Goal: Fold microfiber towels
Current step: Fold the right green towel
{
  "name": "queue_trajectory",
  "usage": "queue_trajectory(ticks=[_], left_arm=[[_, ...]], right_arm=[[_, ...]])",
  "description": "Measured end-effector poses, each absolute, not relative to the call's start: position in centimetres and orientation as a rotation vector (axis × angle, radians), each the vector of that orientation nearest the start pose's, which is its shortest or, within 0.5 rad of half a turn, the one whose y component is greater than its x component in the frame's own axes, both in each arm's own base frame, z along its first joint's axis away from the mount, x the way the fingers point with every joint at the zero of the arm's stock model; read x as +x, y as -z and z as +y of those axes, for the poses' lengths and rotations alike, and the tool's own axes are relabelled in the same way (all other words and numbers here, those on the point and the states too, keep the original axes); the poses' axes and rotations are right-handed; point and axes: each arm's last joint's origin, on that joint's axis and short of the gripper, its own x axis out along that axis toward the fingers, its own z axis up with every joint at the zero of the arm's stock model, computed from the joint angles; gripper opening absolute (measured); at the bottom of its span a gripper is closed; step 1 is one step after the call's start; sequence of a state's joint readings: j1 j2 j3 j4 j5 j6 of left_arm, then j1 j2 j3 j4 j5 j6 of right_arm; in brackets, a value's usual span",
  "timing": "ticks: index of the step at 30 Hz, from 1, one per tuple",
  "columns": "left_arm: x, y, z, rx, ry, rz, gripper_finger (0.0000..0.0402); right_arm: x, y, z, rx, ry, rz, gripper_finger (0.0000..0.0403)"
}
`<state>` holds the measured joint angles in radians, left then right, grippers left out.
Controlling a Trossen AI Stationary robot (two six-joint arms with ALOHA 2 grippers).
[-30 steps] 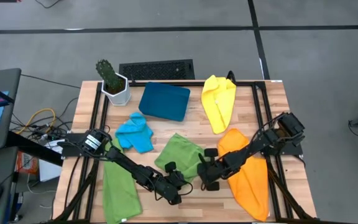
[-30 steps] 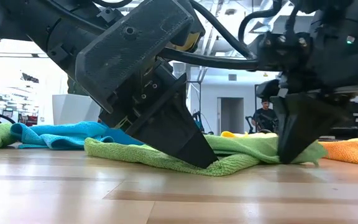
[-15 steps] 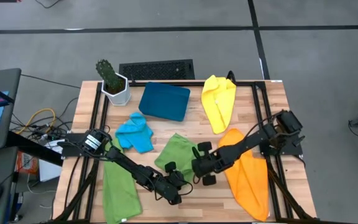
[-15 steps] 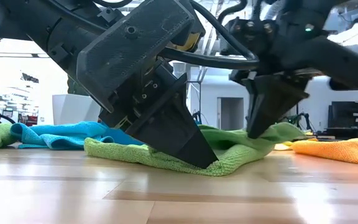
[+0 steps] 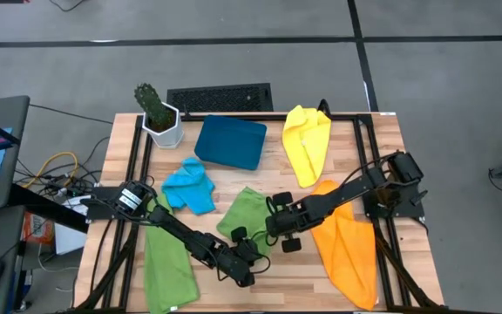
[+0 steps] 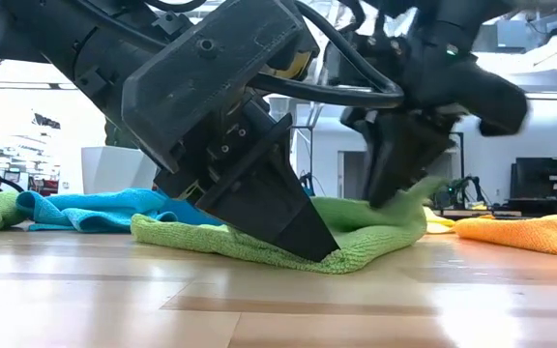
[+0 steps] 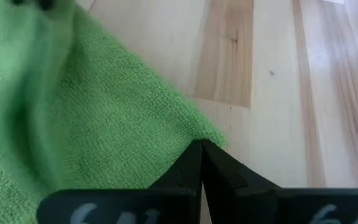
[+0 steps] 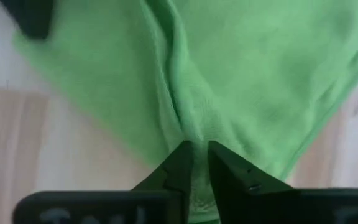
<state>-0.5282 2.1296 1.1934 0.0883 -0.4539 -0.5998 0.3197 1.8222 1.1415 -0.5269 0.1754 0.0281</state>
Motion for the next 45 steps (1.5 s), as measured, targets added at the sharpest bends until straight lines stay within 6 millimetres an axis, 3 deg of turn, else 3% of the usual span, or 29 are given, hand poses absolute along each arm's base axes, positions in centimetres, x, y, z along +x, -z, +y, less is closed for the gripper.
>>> queue_trajectory(ticks=[9,15,20,26,33,39,45], left_arm=[[36.5,-9.5,-19.8,-0.208,-0.171,0.732,0.0],[36.6,-9.5,-19.7,-0.222,-0.18,0.732,0.0],[36.6,-9.5,-19.6,-0.22,-0.181,0.738,0.0],[36.6,-9.4,-19.6,-0.206,-0.175,0.743,0.0],[36.6,-9.4,-19.5,-0.206,-0.176,0.747,0.0],[36.7,-9.4,-19.4,-0.213,-0.178,0.748,0.0],[36.7,-9.4,-19.3,-0.225,-0.189,0.742,0.0]], right_arm=[[34.3,-16.5,7.5,-0.246,-0.047,1.146,0.0137],[32.9,-21.0,6.4,-0.202,-0.034,1.051,0.0157],[29.7,-24.1,7.5,-0.151,-0.072,0.985,0.0161],[25.6,-20.7,10.6,-0.198,-0.13,0.999,0.0155],[22.5,-16.0,10.6,-0.115,0.0,1.095,0.0137],[22.9,-14.2,10.7,-0.06,-0.049,1.055,0.0126],[25.1,-15.1,9.9,-0.104,-0.074,0.954,0.012]])
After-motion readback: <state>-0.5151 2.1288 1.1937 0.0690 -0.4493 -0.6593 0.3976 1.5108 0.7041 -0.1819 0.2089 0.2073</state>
